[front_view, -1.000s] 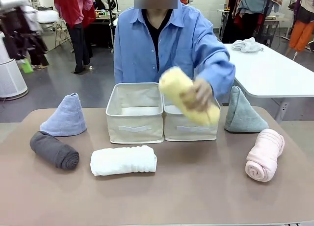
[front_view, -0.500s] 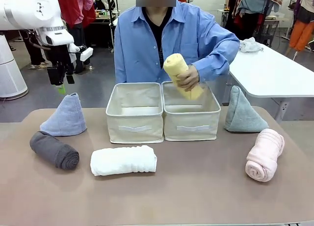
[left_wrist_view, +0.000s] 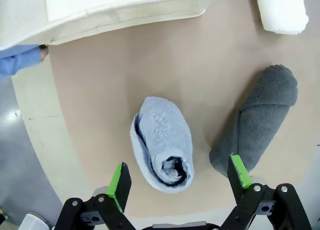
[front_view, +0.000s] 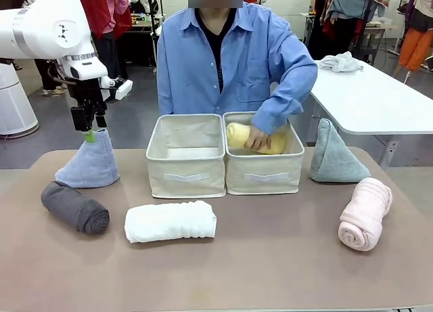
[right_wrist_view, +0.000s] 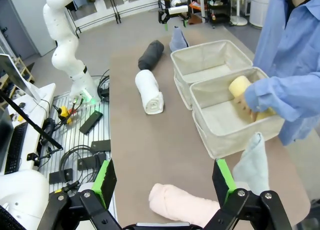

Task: Sort the towels based on their folding style.
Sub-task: Pick up one triangle-folded towel and place it in the left Fabric basket.

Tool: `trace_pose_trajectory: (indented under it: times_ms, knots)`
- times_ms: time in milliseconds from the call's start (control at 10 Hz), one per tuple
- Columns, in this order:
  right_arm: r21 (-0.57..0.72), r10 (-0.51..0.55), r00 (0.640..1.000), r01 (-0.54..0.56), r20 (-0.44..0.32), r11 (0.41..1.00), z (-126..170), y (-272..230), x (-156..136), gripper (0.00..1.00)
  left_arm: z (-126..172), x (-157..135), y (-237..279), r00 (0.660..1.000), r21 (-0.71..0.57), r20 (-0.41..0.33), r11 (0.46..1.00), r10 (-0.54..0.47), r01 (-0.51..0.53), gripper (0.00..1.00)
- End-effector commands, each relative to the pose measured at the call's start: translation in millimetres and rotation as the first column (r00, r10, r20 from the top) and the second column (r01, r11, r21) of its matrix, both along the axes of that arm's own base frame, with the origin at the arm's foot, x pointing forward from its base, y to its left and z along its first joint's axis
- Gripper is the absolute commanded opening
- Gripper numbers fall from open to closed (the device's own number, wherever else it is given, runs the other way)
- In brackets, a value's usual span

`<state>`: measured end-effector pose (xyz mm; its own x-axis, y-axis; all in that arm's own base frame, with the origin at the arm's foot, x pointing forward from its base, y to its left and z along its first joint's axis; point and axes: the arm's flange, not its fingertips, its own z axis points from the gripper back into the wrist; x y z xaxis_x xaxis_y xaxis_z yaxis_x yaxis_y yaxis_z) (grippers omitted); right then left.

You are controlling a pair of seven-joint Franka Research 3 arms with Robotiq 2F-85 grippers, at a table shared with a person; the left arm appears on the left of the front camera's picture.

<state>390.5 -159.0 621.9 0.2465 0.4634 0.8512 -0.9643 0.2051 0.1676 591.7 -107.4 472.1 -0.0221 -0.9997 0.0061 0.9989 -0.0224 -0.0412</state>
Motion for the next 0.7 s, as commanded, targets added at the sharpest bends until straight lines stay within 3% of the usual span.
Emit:
trace_pose_trajectory:
  times_ms: [0, 500, 600]
  knots:
    - [0.003, 0.001, 1.000, -0.001, -0.003, 1.000, 0, 0, 0, 1.00, -12, -4, 0, 1.000, 0.013, 0.011, 1.000, 0.002, -0.002, 1.00]
    - [0.003, 0.001, 1.000, -0.001, -0.003, 1.000, 0, 0, 0, 1.00, -29, -3, 1, 0.999, 0.033, 0.033, 0.999, -0.034, 0.033, 1.00]
    - [0.003, 0.001, 1.000, -0.001, -0.003, 1.000, 0, 0, 0, 1.00, -32, -3, 2, 0.999, 0.042, 0.037, 0.998, -0.038, 0.036, 0.80]
